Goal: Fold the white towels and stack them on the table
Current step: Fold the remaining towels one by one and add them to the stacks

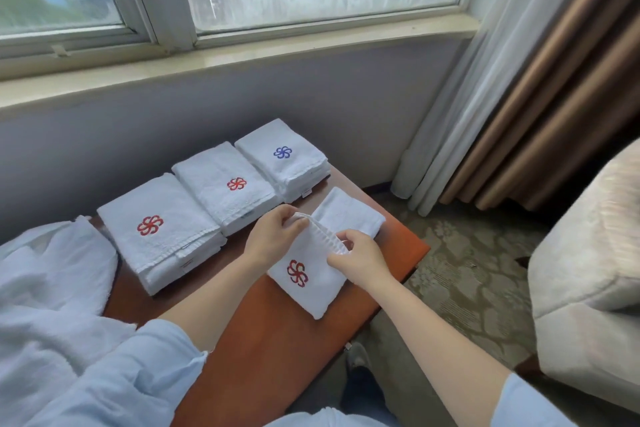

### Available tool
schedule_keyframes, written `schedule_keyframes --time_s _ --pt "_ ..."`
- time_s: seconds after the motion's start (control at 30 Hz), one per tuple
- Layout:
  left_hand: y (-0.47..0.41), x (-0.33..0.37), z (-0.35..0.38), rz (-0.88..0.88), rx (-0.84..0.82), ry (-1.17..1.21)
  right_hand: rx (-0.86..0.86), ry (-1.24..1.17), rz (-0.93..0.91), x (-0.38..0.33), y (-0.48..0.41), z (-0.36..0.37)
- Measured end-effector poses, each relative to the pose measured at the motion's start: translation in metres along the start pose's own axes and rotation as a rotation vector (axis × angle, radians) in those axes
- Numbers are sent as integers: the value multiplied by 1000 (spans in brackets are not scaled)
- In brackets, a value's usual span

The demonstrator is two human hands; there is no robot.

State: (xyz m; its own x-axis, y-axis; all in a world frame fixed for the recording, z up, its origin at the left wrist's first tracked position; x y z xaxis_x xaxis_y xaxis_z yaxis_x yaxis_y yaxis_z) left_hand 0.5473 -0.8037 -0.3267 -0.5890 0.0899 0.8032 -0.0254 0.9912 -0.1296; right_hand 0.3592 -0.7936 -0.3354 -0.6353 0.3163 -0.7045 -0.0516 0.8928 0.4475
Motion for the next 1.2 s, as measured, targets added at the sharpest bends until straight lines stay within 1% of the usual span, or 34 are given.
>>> schedule_keyframes --time_s 0.23,0.37,0.47,0.63,0.8,0.9,1.0,1.07,1.13,1.2 --pt "-76 25 42 -11 43 59 -32 17 -22 0 -72 -58" --pt "-115 18 74 -62 29 56 -76 18 -1 16 -118 -74" --pt "-138 7 94 -118 23 12 -73 75 19 30 -150 -81" --pt "-161 -21 120 -207 -2 -67 -44 215 3 45 -195 -82" --pt "-175 -51 137 -292 -43 -161 -161 377 4 57 -227 -63" --pt "-175 -61 146 -318 -60 -196 -175 374 27 61 -238 -60" --pt "-176 -65 146 -356 23 -219 -199 313 57 64 -249 -63" --pt "-179 -60 141 -317 58 -324 -224 291 53 63 -252 -65" --pt "-186 -54 140 -247 30 -444 -227 285 36 61 -256 -66" --pt "-188 -52 141 -220 -16 -506 -227 283 28 62 -257 -67"
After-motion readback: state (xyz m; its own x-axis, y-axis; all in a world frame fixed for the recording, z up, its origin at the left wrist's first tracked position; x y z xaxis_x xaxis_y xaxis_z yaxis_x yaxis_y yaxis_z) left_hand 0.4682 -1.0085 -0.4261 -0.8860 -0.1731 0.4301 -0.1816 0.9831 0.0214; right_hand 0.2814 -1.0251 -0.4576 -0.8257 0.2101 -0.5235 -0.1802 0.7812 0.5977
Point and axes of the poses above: each hand's wrist, its own y-axis away from the middle knuckle, its own z-axis out of the palm, x = y × z, the point moved 7 cm from there along -y, towards the middle knuckle, and after that the axes turned 13 degrees about z, right-handed, at the moved point
